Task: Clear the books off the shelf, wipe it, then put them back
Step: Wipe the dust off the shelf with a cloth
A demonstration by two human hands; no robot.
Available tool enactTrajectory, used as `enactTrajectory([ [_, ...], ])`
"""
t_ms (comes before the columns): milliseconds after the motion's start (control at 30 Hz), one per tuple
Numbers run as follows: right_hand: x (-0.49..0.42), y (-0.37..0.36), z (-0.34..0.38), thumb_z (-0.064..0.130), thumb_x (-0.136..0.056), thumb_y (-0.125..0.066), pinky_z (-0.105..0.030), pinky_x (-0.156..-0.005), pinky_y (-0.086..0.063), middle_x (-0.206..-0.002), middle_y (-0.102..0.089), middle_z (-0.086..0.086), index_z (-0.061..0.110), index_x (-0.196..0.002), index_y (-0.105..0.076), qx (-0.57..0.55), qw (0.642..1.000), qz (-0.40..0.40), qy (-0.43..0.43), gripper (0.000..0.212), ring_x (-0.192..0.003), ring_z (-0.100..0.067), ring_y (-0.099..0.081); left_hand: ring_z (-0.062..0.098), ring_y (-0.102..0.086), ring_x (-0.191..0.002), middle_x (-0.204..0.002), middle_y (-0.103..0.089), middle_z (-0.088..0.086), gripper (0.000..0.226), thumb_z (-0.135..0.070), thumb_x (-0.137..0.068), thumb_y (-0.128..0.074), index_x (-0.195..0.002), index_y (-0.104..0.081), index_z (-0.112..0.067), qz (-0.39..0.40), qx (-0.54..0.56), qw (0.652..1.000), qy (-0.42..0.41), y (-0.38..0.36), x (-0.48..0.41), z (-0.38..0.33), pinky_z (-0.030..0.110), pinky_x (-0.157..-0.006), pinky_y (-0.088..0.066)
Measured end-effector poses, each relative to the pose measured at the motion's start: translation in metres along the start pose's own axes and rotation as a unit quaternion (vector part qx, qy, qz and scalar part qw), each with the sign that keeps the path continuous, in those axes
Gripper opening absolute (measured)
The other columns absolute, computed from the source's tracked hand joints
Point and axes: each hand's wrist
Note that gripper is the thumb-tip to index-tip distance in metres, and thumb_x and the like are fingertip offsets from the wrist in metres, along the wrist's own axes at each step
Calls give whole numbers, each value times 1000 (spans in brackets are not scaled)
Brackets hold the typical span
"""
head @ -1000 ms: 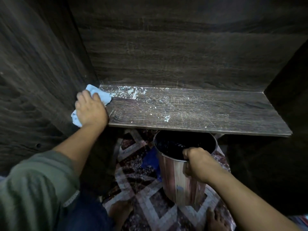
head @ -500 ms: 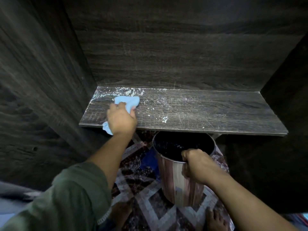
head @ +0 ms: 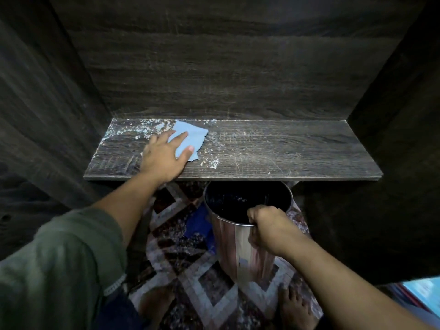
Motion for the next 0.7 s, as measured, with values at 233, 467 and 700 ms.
enactTrajectory([
  [233, 1, -5, -9, 15, -81, -58, -33, -81, -41, -109, -58, -10, 14, -101, -59, 31, 999, -14, 16, 20, -102, -36, -57, 25, -42, -126, -143, -48, -2, 60, -65, -84, -39, -136, -52, -39, -6, 64, 993, -104, -24, 6, -47, 36, -105, -30],
  [467, 9, -3, -13, 10, -80, -59, -31, -71, -31, -106, -59, -10, 15, -93, -58, 6, 999, -22, 26, 14, -100, -35, -58, 13, -55, -111, -123, -64, -6, 36, -37, -86, -65, -123, -66, -32, 19, 199, 943, -264, -23, 40, -80, 28, -98, -36],
  [700, 12, -4, -25, 11, -75, -62, -29, -70, -30, -102, -59, -8, 18, -86, -53, -11, 999, -28, 24, 16, -98, -34, -58, 28, -42, -131, -143, -49, 0, 48, -44, -91, -60, -137, -52, -33, 6, 130, 979, -159, -10, -20, -72, 35, -110, -26],
])
Point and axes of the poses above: each hand's wrist, its own x-axis away from the middle knuckle, its own y-axis out of the back of the hand, z = x × y
